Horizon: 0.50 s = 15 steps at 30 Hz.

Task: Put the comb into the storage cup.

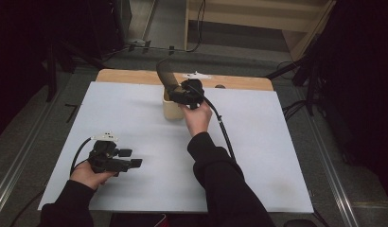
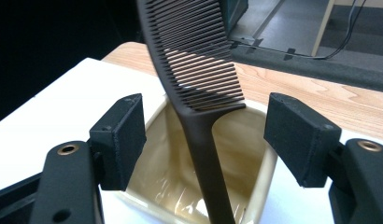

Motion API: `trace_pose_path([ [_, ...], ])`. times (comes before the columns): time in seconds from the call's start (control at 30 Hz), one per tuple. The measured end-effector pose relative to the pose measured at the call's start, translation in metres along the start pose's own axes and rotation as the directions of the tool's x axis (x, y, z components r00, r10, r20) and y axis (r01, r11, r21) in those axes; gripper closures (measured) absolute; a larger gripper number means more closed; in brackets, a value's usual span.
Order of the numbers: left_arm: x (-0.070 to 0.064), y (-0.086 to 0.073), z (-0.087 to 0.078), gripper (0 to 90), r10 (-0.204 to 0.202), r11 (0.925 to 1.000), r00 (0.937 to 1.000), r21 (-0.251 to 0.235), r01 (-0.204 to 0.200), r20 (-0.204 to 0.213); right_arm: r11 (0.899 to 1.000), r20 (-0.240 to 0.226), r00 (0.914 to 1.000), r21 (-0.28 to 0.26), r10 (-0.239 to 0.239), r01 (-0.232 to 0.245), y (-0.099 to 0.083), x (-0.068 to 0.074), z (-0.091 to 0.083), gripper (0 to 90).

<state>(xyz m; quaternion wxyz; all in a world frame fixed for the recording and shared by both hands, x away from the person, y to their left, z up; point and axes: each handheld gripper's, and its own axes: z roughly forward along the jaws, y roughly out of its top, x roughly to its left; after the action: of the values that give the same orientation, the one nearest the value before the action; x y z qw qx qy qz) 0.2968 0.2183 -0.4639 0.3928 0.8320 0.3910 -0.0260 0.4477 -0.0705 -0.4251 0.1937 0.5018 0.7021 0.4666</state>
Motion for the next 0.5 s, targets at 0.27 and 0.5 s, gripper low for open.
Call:
trace_pose_path([
  [0.27,0.000,0.000,0.000,30.9,-0.001,1.0000,1.0000,0.004,0.001,-0.005,1.000,-0.047,0.9989,-0.001,0.006,-0.006,-0.002,-0.002,-0.017,27.7],
  [0.5,0.000,-0.001,0.001,30.9,-0.003,1.0000,1.0000,0.004,0.003,-0.008,1.000,-0.078,0.9969,0.016,-0.004,0.005,-0.006,-0.004,-0.030,27.7],
])
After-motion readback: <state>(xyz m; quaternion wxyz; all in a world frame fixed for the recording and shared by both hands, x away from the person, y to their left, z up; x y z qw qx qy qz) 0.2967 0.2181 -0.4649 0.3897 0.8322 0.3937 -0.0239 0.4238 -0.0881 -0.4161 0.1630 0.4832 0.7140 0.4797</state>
